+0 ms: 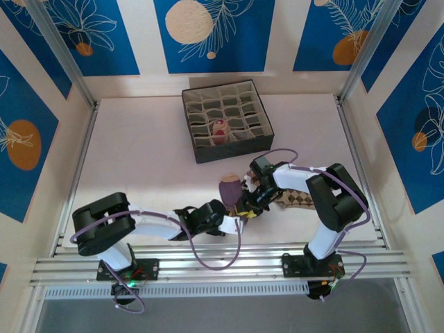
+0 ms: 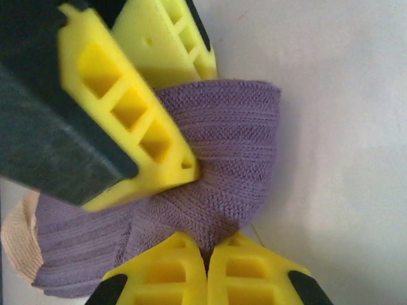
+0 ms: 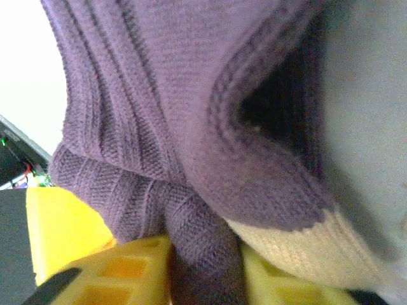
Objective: Roll the socks
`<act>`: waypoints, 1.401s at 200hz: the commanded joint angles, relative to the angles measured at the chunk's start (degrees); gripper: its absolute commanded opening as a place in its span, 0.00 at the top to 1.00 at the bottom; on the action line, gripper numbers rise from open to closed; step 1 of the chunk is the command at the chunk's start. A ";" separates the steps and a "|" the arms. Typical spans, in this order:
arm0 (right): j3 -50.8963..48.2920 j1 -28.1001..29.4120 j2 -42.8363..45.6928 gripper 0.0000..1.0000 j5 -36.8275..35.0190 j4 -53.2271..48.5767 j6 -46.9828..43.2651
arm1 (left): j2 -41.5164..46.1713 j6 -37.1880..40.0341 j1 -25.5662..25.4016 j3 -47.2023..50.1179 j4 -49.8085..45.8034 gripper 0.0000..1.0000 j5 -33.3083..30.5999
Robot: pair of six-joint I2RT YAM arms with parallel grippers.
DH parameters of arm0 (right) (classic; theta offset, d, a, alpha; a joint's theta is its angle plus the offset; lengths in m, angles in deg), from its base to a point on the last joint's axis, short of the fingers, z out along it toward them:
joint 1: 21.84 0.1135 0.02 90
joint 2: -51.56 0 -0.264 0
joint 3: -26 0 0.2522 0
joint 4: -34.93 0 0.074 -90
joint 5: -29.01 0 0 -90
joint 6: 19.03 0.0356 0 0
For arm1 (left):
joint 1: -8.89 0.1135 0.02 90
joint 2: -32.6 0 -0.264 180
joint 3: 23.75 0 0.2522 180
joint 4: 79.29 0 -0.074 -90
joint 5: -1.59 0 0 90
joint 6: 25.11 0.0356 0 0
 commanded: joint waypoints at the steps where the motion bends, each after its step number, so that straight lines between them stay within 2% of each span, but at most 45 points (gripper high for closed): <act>1: -2.45 1.47 -0.28 0.54 -6.50 -1.28 -1.46 | -1.66 -3.89 0.79 -1.09 -5.62 1.00 5.06; 18: -3.30 1.01 3.67 0.47 -7.30 -0.28 -1.33 | -0.79 -6.86 1.97 -1.61 -8.70 1.00 10.40; 40: -4.65 0.01 8.50 0.43 -8.84 1.10 -1.05 | -0.99 -10.22 3.77 -4.62 -16.20 1.00 17.12; 82: -6.35 -1.57 13.80 0.42 -10.75 3.84 -0.97 | -2.48 -16.14 8.67 -9.81 -26.87 1.00 30.24; 109: -7.74 -1.43 15.66 0.42 -7.17 8.06 -1.07 | -4.01 -19.08 12.55 -13.19 -31.73 1.00 38.61; 117: -7.75 -1.26 15.28 0.43 -5.61 9.02 -1.44 | -4.63 -20.11 13.82 -14.00 -32.57 1.00 40.74; 139: -7.54 -1.22 12.34 0.61 -1.99 10.27 -2.54 | -7.92 -23.16 17.12 -16.48 -34.47 1.00 47.13; 166: -8.46 -0.70 8.92 0.62 -0.78 12.10 -2.08 | -10.53 -27.61 19.89 -17.94 -34.79 1.00 49.82; 215: -9.45 -0.14 8.05 0.48 -0.39 14.77 -2.01 | -14.01 -32.54 23.87 -19.89 -37.11 1.00 54.63; 280: -10.80 0.89 10.81 0.49 -0.81 14.24 -2.13 | -18.02 -36.45 24.23 -22.94 -39.56 1.00 52.68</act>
